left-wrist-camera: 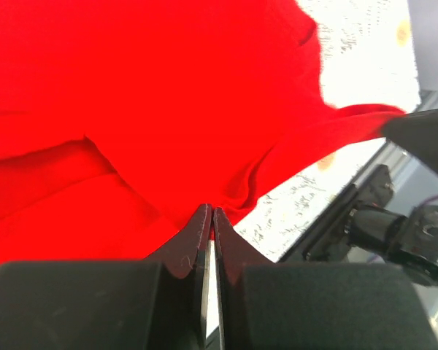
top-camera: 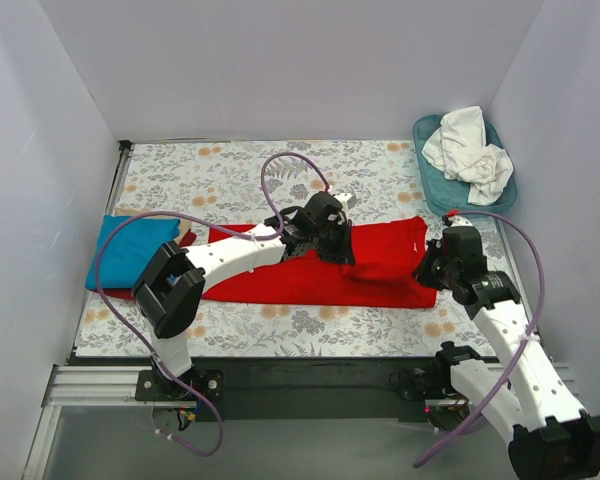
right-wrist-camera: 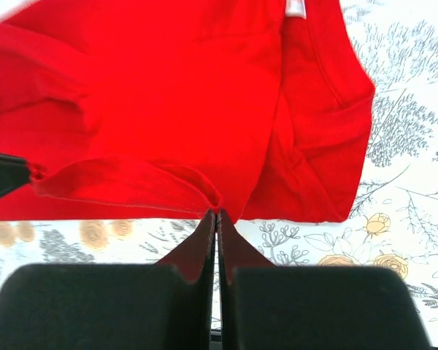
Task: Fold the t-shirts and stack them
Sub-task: Fold the tshirt
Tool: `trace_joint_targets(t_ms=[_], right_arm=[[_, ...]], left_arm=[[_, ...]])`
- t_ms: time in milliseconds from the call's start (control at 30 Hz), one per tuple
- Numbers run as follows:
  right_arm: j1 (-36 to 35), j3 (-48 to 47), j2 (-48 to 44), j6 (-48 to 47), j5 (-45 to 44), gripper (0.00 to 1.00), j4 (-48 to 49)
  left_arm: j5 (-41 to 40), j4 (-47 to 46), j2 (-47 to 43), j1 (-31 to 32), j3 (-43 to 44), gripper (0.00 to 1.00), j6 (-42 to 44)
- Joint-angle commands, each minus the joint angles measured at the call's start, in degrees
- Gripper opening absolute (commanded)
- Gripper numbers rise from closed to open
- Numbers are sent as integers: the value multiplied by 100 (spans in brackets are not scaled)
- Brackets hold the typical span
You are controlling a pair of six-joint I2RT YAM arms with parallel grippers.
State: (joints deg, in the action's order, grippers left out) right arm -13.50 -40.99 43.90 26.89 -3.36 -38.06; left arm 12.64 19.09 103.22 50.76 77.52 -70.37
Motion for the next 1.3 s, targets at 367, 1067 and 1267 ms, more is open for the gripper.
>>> trace_joint_targets(t_ms=[367, 1067, 1267], right_arm=[[31, -523, 2262, -509, -341, 1, 1670], [-556, -1693, 3266, -370, -7, 43, 1723], [-1655, -2061, 4028, -570, 282, 42, 2092]], left_arm=[[-886, -178, 726, -374, 413, 0, -144], [-3116, 1673, -249, -1516, 361, 30, -1275], [-3631, 2996, -802, -2341, -586, 33, -2789]])
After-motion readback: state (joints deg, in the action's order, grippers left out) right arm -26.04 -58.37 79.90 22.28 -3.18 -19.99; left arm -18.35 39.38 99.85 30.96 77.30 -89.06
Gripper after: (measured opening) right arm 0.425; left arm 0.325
